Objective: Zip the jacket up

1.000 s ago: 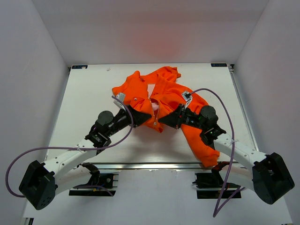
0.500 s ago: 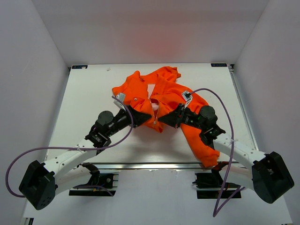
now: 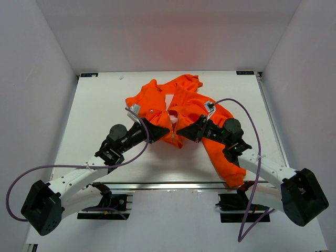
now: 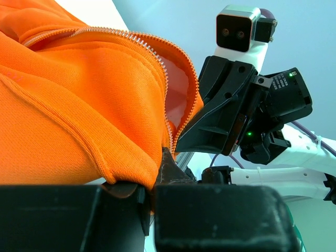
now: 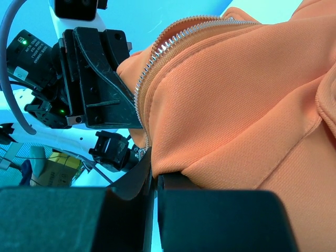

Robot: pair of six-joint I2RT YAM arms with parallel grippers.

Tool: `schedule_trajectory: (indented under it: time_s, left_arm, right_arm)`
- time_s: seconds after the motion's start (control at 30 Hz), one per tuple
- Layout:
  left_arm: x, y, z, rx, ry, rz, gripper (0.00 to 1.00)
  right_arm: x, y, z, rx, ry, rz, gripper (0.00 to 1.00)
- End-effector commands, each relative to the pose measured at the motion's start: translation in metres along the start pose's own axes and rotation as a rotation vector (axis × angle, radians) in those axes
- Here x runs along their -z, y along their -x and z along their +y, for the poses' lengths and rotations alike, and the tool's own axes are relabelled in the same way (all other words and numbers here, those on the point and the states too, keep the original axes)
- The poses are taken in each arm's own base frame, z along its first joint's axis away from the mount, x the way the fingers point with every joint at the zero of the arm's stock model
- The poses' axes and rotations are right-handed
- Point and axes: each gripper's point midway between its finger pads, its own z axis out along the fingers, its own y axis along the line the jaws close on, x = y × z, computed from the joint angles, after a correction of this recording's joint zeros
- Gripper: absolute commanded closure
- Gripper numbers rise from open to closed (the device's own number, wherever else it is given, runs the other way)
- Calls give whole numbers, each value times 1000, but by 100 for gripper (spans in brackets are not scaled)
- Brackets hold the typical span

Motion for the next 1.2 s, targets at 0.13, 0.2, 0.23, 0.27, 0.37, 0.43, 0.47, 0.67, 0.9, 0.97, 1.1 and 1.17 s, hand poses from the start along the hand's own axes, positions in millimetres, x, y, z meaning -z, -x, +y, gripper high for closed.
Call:
schedule_trajectory:
  time_s: [0.13,0.2,0.23,0.27,0.37,0.43,0.47,0.67,0.9,0.97,1.1,1.17]
  left_arm:
    - [2,1,-22,-28,-85,19,100]
    - [2,0,-20,-32,-73,37,100]
    - [2,-2,-19,-47,-69,44,100]
    - [2,0,-19,-55,-61,43,100]
    - [5,-4,-7,-77,4,62,100]
    - [7,1,-4,-105,31,50,100]
    - [9,3,-2,-113,50,39,100]
    - [10,4,-1,-153,52,36,100]
    - [7,-4,-2,-136,23,71,100]
    - [7,-6,-5,-125,3,75,100]
    - [8,-8,-11,-104,-34,77,100]
    - [8,-10,-13,-103,-52,82,100]
  right_arm:
    - [-10,31,19,66,35,-97,100]
    - [-11,33,17,65,22,-102,100]
    - [-12,33,16,54,3,-88,100]
    - [-13,34,12,47,-17,-84,100]
    - [-14,29,1,24,-106,-34,100]
    - [-12,28,-2,30,-149,-12,100]
    - [-10,22,-9,12,-193,8,100]
    - [-11,4,-14,-20,-262,112,100]
    - [-17,-7,-3,-27,-200,131,100]
    - [-17,-6,0,-22,-191,126,100]
    - [-16,-8,-8,-29,-238,131,100]
    - [-16,-7,-5,-20,-213,109,100]
